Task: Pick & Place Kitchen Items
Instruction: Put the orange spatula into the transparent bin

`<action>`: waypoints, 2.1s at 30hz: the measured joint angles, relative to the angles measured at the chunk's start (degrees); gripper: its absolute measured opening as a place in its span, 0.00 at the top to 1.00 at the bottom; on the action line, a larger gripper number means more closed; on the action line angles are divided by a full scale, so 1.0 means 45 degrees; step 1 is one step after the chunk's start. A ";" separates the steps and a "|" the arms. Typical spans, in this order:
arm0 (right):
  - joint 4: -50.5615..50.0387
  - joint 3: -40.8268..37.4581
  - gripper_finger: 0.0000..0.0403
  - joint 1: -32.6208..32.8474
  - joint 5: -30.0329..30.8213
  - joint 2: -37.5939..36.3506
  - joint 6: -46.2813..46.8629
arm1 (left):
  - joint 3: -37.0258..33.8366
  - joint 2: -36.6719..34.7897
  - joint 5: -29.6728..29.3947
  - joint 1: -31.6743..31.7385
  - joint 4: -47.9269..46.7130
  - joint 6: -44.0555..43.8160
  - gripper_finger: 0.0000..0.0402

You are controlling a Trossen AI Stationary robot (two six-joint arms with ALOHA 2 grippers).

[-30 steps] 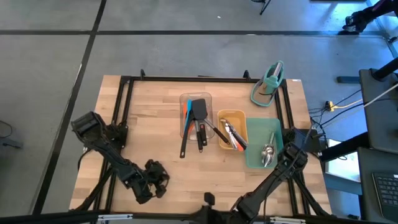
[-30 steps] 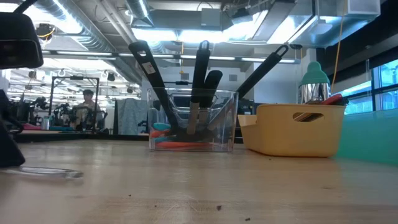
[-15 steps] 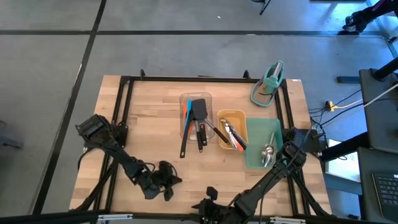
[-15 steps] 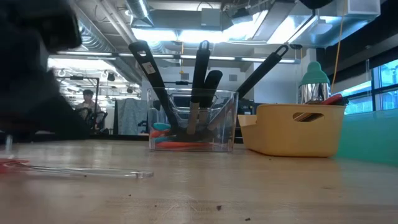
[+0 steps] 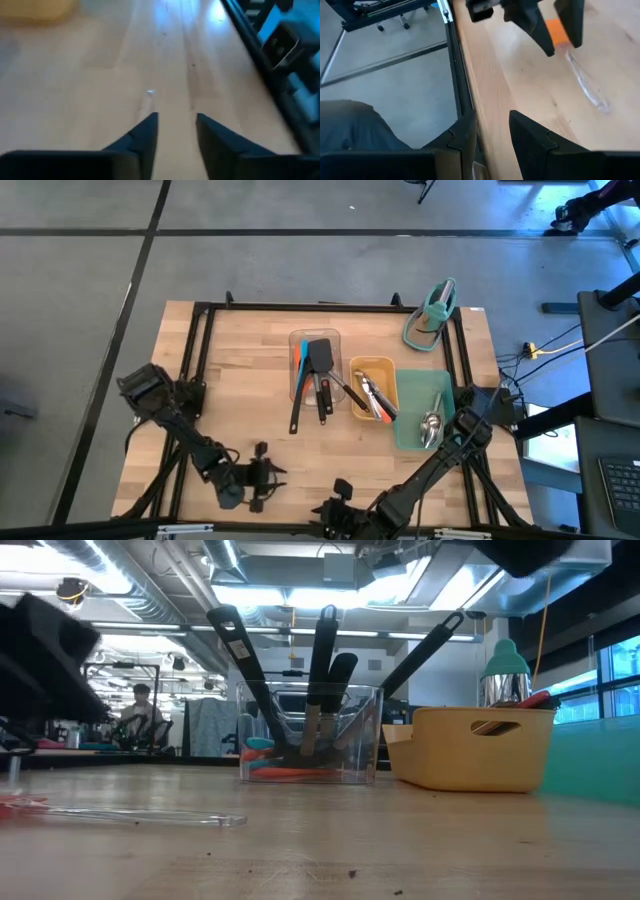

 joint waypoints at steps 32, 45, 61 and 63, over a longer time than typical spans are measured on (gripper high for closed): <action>-0.2551 -0.0005 0.42 -0.3075 -0.1053 0.0003 -0.4630 | -0.4904 -0.2154 -0.1916 -0.0919 0.4974 0.2877 0.48; -0.0946 -0.0705 0.40 -0.3468 -0.1242 0.0134 -0.4625 | -0.4998 -0.3107 -0.1531 -0.2008 0.4409 0.2625 0.48; 0.0102 -0.1523 0.40 -0.3449 -0.1948 0.0139 -0.4900 | -0.4988 -0.0378 -0.1615 -0.1567 0.5864 0.1426 0.48; 0.0242 -0.1515 0.40 -0.3449 -0.1946 0.0139 -0.5192 | -0.4988 -0.0217 -0.1388 -0.1486 0.5926 0.1324 0.48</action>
